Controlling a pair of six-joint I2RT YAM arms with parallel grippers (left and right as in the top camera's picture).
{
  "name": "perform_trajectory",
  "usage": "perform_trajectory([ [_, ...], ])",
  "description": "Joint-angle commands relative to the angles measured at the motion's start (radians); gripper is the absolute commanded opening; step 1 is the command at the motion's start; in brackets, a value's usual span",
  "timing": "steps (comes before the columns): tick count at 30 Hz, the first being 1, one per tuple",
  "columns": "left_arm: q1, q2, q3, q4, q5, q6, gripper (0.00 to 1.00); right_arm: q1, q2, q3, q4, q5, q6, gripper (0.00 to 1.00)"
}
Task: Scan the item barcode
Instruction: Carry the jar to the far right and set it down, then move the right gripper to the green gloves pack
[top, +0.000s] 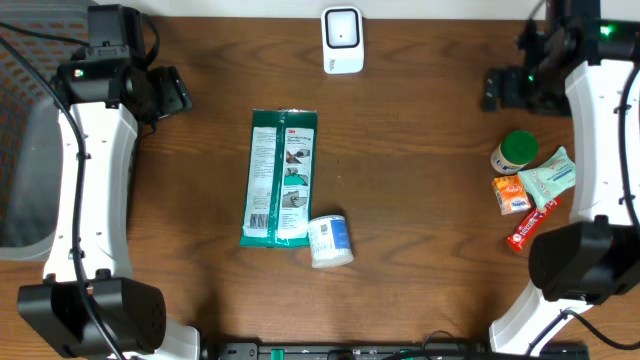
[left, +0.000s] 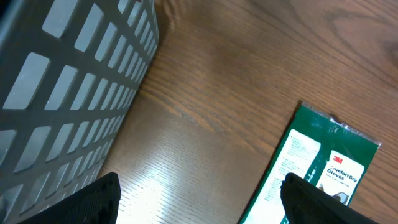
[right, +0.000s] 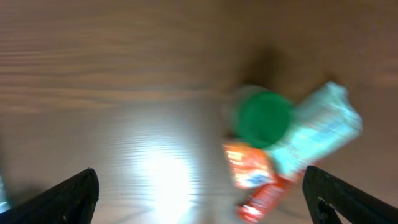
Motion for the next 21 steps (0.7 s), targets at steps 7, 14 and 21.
perform_trajectory([
  [7, 0.006, -0.015, 0.004, -0.002, -0.016, 0.006, 0.82, 0.194, -0.001, 0.025, -0.033, -0.371, 0.009, 0.99],
  [14, 0.006, -0.015, 0.004, -0.001, -0.016, 0.005, 0.82, 0.335, -0.001, 0.025, -0.011, -0.371, 0.006, 0.99],
  [21, 0.006, -0.015, 0.004, -0.001, -0.016, 0.005, 0.82, 0.448, 0.000, -0.018, 0.142, -0.306, 0.191, 0.99],
])
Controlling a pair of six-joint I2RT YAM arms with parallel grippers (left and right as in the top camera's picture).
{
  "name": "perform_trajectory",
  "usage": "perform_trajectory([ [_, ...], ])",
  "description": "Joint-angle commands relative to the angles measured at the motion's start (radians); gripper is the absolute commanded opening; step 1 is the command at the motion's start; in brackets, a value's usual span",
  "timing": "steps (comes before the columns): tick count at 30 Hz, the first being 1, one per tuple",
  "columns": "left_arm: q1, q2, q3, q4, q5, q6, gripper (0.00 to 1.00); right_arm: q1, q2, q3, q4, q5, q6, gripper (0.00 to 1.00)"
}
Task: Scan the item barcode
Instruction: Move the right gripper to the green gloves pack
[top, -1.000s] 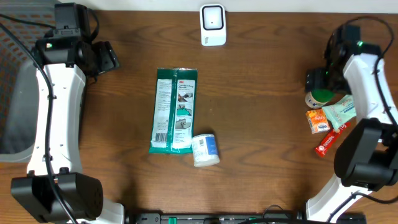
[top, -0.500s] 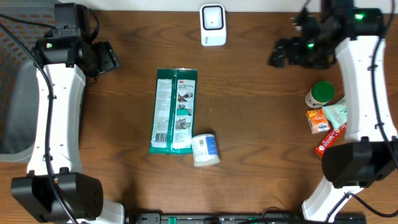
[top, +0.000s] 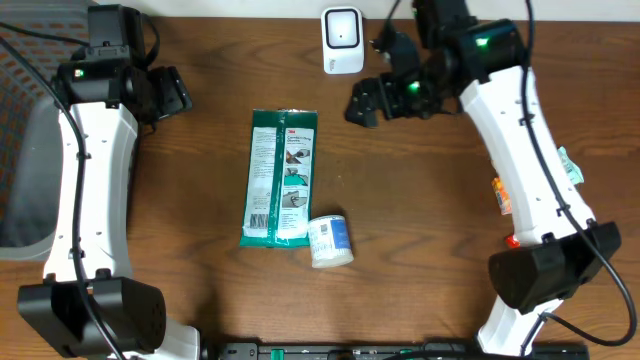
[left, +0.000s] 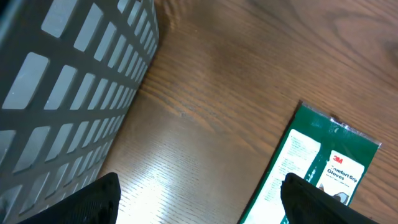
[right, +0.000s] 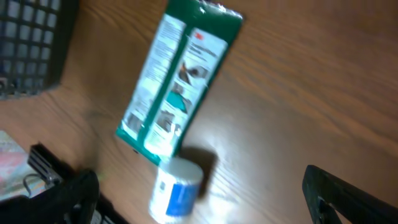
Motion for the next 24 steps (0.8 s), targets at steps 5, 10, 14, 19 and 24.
perform_trajectory([
  [5, 0.006, -0.015, 0.004, -0.002, -0.016, 0.006, 0.82, 0.117, 0.000, -0.124, 0.151, 0.074, 0.224, 0.99],
  [10, 0.006, -0.015, 0.004, -0.002, -0.016, 0.006, 0.82, 0.169, 0.000, -0.314, 0.351, 0.072, 0.324, 0.97],
  [14, 0.006, -0.015, 0.004, -0.002, -0.016, 0.006, 0.82, 0.176, 0.000, -0.446, 0.495, 0.001, 0.338, 0.92],
  [19, 0.006, -0.015, 0.004, -0.002, -0.012, 0.005, 0.82, 0.177, 0.000, -0.592, 0.649, -0.016, 0.341, 0.83],
  [24, 0.006, -0.015, 0.004, -0.002, -0.013, 0.005, 0.82, 0.183, 0.000, -0.737, 0.829, -0.002, 0.442, 0.79],
])
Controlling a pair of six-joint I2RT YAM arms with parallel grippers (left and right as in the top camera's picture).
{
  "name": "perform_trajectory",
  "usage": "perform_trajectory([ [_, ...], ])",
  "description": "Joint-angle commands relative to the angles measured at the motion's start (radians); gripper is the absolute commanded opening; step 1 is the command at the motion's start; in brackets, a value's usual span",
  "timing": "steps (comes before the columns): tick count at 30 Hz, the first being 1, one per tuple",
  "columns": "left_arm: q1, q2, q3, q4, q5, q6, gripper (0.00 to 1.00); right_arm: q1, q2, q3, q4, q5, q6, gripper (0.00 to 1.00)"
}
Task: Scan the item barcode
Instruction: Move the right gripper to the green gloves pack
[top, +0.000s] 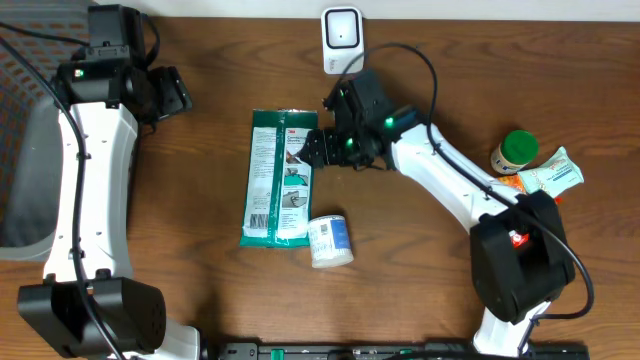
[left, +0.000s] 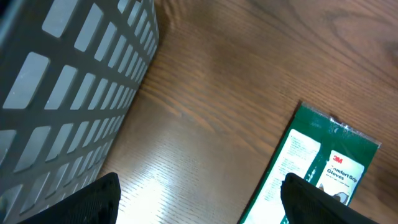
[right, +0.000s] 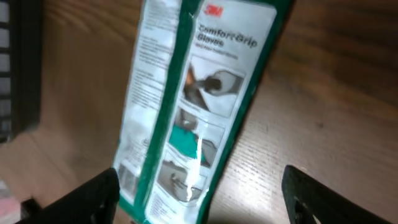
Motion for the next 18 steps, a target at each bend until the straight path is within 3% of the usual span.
perform_trajectory([
  [1, 0.005, -0.015, 0.004, -0.001, -0.011, 0.004, 0.82, 0.011, -0.001, -0.089, 0.085, -0.008, 0.087, 0.79],
  [8, 0.000, -0.002, -0.001, -0.042, 0.158, 0.021, 0.80, 0.051, -0.001, -0.204, 0.228, -0.001, 0.100, 0.78],
  [13, -0.003, 0.033, -0.056, -0.081, 0.156, 0.025, 0.27, 0.072, -0.001, -0.225, 0.249, 0.041, 0.101, 0.78],
  [16, -0.003, 0.051, -0.113, -0.076, 0.157, 0.024, 0.08, 0.075, -0.001, -0.225, 0.256, 0.041, 0.101, 0.78],
  [18, -0.005, 0.059, -0.162, -0.056, 0.157, 0.024, 0.08, 0.077, -0.001, -0.225, 0.257, 0.042, 0.105, 0.78],
])
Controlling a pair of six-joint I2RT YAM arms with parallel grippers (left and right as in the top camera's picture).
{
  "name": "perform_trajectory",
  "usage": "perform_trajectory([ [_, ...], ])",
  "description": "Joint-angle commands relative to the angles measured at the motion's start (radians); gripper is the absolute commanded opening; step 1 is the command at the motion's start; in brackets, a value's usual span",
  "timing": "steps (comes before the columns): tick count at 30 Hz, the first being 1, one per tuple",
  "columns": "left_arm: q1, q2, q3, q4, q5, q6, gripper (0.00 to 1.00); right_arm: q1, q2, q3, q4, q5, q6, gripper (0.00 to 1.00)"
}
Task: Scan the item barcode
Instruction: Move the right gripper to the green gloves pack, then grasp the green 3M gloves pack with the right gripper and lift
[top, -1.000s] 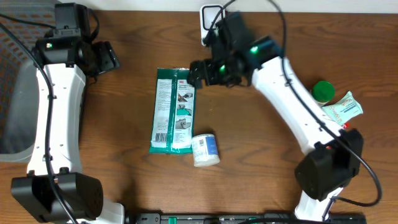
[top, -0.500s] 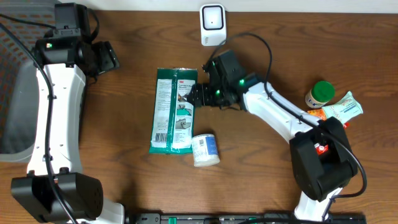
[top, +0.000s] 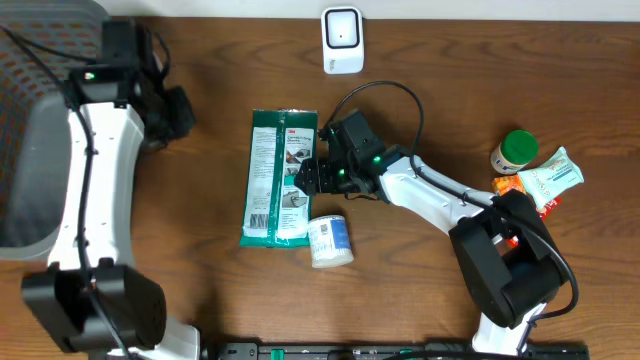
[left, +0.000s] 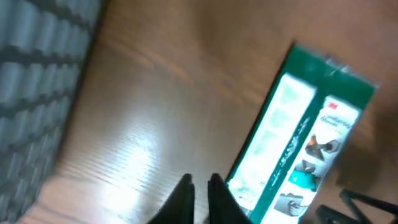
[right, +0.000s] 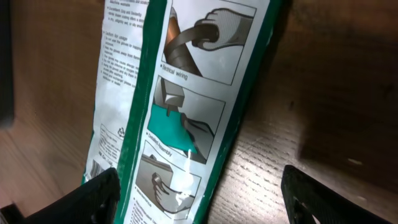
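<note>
A long green and white glove package (top: 280, 178) lies flat mid-table, with a white scanner (top: 342, 40) standing at the far edge. My right gripper (top: 308, 178) hovers low over the package's right edge. The right wrist view shows the package (right: 180, 112) filling the frame close under the wide open gripper (right: 199, 196), which holds nothing. My left gripper (top: 178, 110) hangs at the far left, away from the package. The left wrist view shows its fingers (left: 185, 190) drawn together over bare wood beside the package (left: 298, 143).
A blue and white roll (top: 330, 240) lies against the package's near right corner. A green-lidded bottle (top: 515, 152), a wipes pack (top: 548, 178) and an orange packet (top: 510, 190) sit at the right. A grey basket (top: 30, 170) stands at the left edge.
My left gripper has gone from wide open to shut, and its view has shifted over the table. My right gripper has moved from the package's upper end to low over its middle.
My right gripper was first over the pile of items at the far right, then near the scanner, then above the top of the glove package, always open. Now it is close over the package's middle. My left gripper stayed open beside the basket and is now shut.
</note>
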Motion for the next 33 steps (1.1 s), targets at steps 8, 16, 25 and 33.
perform_trajectory([
  [8, -0.030, 0.045, -0.280, 0.199, 0.152, 0.006, 0.08, 0.010, 0.000, -0.007, -0.016, 0.041, 0.101, 0.72],
  [16, -0.063, 0.093, -0.417, 0.399, 0.134, -0.033, 0.08, 0.016, 0.015, -0.008, -0.014, 0.051, 0.107, 0.77],
  [25, -0.106, 0.201, -0.430, 0.412, 0.143, -0.040, 0.10, 0.015, 0.109, -0.008, 0.077, -0.069, 0.104, 0.73],
  [33, -0.176, 0.233, -0.430, 0.430, 0.145, -0.039, 0.11, 0.012, 0.111, -0.007, 0.144, -0.195, 0.078, 0.61],
])
